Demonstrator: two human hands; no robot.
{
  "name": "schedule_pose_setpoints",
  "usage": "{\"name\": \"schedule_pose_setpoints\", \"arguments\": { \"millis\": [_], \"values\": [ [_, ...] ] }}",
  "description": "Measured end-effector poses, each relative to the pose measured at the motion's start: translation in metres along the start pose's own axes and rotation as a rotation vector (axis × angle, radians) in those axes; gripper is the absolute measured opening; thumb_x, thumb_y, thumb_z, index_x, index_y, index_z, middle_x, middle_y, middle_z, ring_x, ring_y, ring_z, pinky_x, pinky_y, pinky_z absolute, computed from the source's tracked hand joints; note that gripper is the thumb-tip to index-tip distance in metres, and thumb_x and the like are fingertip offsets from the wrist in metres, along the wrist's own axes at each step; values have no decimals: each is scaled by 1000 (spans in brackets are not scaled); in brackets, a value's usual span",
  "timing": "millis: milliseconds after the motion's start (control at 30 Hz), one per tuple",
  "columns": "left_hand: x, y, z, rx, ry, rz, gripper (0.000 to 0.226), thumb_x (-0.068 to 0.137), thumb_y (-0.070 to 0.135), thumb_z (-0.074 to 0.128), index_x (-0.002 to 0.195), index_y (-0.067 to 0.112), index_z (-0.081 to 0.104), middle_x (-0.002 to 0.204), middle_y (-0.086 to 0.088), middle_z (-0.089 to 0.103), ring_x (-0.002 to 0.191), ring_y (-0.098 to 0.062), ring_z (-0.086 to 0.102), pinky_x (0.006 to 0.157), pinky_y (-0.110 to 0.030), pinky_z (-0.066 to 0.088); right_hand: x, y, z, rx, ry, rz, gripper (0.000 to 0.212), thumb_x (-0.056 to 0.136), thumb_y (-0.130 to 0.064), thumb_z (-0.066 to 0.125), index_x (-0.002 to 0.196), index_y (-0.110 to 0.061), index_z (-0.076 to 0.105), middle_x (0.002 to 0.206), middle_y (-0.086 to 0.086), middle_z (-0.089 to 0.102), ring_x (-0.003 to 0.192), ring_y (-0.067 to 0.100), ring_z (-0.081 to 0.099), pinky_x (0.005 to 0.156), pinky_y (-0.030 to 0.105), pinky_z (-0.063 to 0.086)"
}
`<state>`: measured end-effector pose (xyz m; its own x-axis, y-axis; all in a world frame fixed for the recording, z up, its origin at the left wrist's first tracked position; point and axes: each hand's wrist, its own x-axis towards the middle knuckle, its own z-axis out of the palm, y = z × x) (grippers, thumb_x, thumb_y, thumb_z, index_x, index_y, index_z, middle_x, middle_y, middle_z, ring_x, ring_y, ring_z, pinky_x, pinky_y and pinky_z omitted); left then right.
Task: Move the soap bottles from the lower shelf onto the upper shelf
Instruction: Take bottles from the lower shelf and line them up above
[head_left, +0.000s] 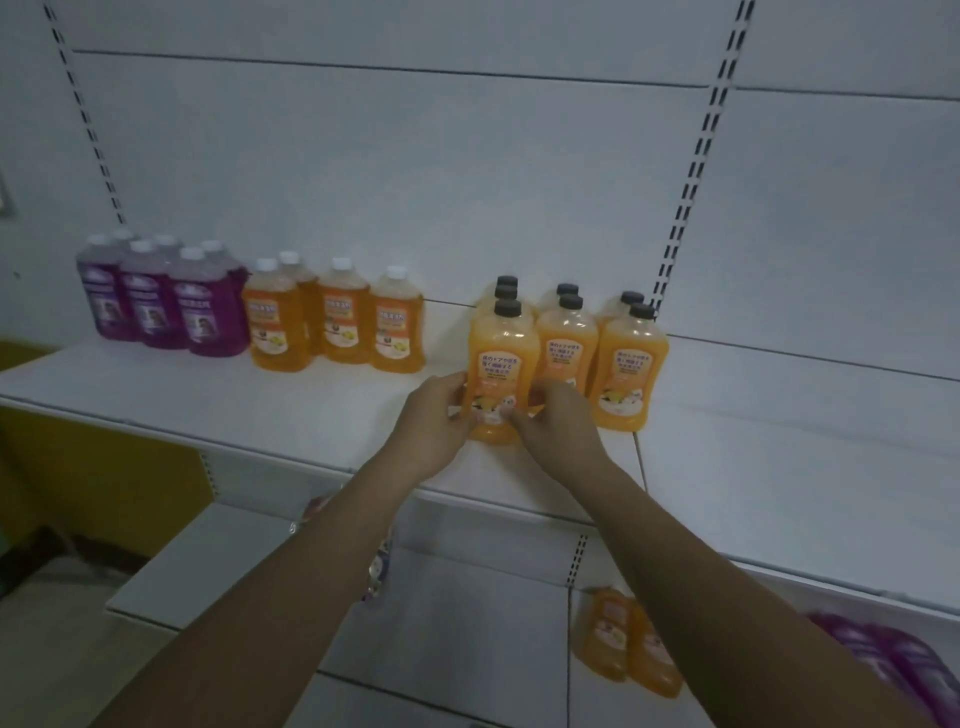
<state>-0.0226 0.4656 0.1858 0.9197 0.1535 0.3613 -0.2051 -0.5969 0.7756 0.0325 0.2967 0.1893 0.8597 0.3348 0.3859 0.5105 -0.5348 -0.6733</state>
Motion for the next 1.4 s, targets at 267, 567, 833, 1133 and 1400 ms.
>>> {"name": "schedule_pose_setpoints", "arguments": {
  "millis": [267, 567, 833, 1133, 1400],
  "values": [
    [24, -8, 6, -88, -40, -75, 31, 95, 14, 69, 125, 23, 69, 114, 5, 73, 108, -18, 69, 100, -40, 56, 23, 10, 13, -42, 8, 115, 27, 96, -27, 69, 121, -16, 67, 116, 1, 73, 105, 19, 69, 80, 21, 47],
    [26, -3, 4, -73, -40, -138, 32, 100, 22, 64, 132, 21, 62, 128, -3, 69, 116, -21, 65, 103, -42, 54, 31, 13, 17, -21, 9, 114, 26, 92, -30, 73, 114, -16, 69, 105, -1, 73, 96, 15, 70, 81, 26, 54],
    [-26, 40, -6, 128, 126, 27, 57, 97, 25, 69, 148, 18, 48, 144, -4, 57, 131, -24, 54, 104, -36, 44, -53, -6, -44, -27, 76, 8, 34, 93, -32, 73, 123, -22, 63, 110, -13, 60, 80, 2, 61, 72, 12, 49],
    [-134, 114, 117, -130, -460, 135, 9, 85, 32, 72, 89, 39, 76, 87, 28, 75, 81, 5, 72, 71, -7, 52, -233, 66, -136, 64, 251, 144, 18, 99, -37, 64, 86, -27, 70, 74, -20, 61, 70, 6, 61, 63, 20, 48],
    [-155, 57, 328, -78, -860, -91, 16, 95, 37, 71, 111, 34, 73, 102, 22, 72, 97, 2, 68, 88, -24, 58, -303, 218, -153, 72, 296, 621, 16, 94, -42, 70, 89, -27, 72, 85, -14, 70, 75, 4, 65, 65, 24, 53]
  ]
}}
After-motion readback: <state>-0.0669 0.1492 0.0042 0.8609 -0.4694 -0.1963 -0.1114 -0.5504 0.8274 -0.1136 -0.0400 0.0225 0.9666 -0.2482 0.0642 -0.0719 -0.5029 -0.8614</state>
